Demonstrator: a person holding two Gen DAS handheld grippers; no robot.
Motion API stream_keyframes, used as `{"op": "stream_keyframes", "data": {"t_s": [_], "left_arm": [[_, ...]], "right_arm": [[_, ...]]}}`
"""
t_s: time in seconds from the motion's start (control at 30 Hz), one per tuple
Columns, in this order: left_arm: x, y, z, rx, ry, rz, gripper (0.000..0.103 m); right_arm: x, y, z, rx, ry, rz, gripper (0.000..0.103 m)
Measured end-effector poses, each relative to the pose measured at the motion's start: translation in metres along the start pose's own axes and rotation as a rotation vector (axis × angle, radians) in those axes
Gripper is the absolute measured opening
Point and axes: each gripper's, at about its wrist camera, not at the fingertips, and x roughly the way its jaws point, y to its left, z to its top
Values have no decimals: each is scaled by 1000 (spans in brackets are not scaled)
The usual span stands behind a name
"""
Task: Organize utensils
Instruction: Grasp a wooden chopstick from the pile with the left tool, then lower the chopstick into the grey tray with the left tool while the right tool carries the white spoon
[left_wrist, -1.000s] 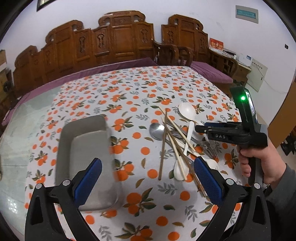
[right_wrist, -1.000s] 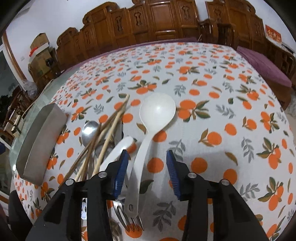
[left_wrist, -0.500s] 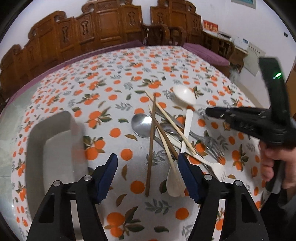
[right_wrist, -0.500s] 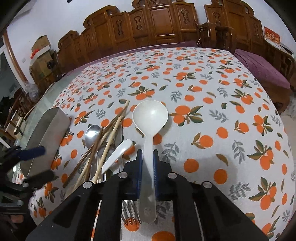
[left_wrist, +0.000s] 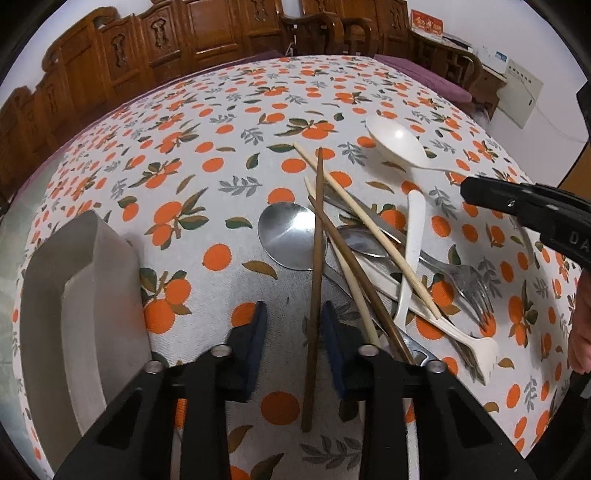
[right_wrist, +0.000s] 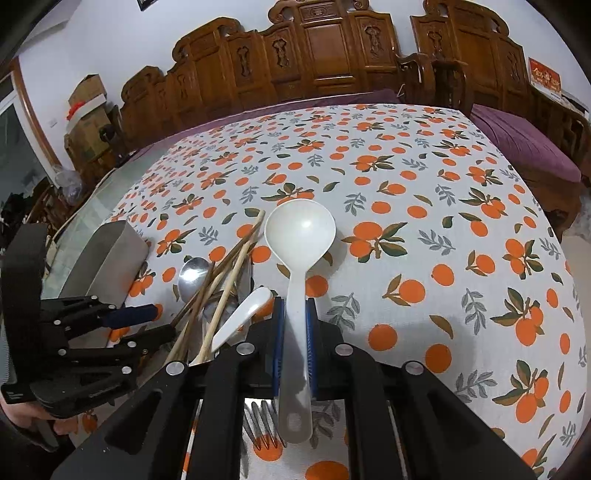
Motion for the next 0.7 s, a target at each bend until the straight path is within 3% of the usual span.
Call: {"op": "stream_keyframes", "data": {"t_s": [0.07, 0.13, 0.7], "left_arm": [[0, 0, -1, 0, -4, -14, 6], [-2, 1, -2, -1, -3, -13, 4], [-101, 37, -22, -36, -138, 3, 4]], "right_arm": [[1, 0, 0, -4, 2, -1, 12], [0, 4, -1, -12, 2, -6, 12], [-47, 64, -28, -84, -84, 11, 12]]}}
